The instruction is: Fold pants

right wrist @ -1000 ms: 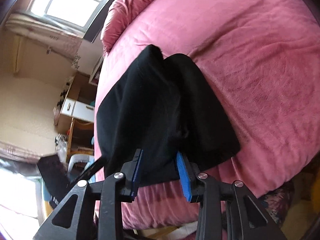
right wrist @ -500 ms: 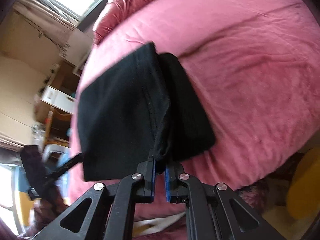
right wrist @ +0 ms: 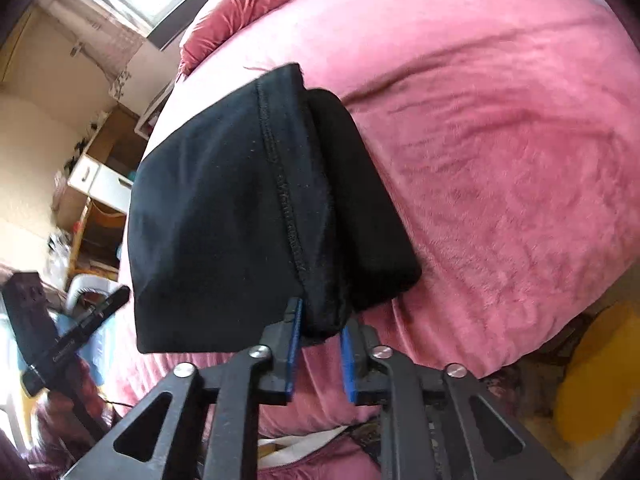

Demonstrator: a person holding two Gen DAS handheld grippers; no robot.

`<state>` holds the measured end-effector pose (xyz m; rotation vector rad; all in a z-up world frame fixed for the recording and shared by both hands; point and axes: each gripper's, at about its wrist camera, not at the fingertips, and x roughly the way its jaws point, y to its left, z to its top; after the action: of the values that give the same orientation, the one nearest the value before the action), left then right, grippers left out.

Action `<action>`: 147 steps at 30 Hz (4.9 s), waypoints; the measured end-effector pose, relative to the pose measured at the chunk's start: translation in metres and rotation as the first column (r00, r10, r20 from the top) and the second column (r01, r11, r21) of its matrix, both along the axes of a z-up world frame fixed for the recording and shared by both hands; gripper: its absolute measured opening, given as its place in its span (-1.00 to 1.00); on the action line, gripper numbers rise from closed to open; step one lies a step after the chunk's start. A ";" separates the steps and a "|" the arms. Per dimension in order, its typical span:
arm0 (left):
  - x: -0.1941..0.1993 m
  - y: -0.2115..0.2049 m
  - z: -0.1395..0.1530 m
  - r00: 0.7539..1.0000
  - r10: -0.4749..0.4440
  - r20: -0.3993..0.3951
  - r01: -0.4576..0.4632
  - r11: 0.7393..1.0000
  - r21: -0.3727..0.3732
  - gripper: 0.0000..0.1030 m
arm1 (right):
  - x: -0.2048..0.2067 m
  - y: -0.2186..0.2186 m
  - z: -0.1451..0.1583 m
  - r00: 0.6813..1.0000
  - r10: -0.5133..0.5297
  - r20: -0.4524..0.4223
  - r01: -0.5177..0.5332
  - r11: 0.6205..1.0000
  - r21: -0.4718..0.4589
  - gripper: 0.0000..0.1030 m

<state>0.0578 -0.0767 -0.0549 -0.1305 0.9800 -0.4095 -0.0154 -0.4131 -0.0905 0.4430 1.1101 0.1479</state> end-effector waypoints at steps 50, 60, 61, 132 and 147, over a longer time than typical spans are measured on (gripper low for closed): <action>0.143 0.059 -0.032 0.955 0.179 -0.236 -0.234 0.944 -0.234 0.13 | 0.118 0.021 0.011 0.994 0.035 0.106 -0.030 0.998 -0.047 -0.22; 0.175 0.054 -0.061 0.940 0.124 -0.319 -0.230 0.919 -0.321 -0.09 | 0.114 0.034 0.018 0.981 0.113 0.161 -0.087 0.983 -0.161 -0.81; 0.169 0.048 -0.052 0.955 0.127 -0.267 -0.205 0.935 -0.289 -0.14 | 0.112 0.034 0.023 0.977 0.117 0.177 -0.086 0.981 -0.173 -0.83; 0.045 0.074 0.026 0.989 0.109 0.103 -0.107 0.994 -0.028 -0.23 | 0.158 0.102 0.028 0.908 0.371 0.197 -0.393 0.915 0.092 -0.21; 0.097 0.127 0.024 0.985 0.155 0.081 -0.152 0.988 -0.037 -0.22 | 0.223 0.154 0.035 0.895 0.409 0.177 -0.427 0.901 0.080 -0.21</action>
<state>0.1553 0.0502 -0.0304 -0.2133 0.8747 -0.2859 0.2079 -0.2595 -0.0558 0.2836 1.0317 0.6225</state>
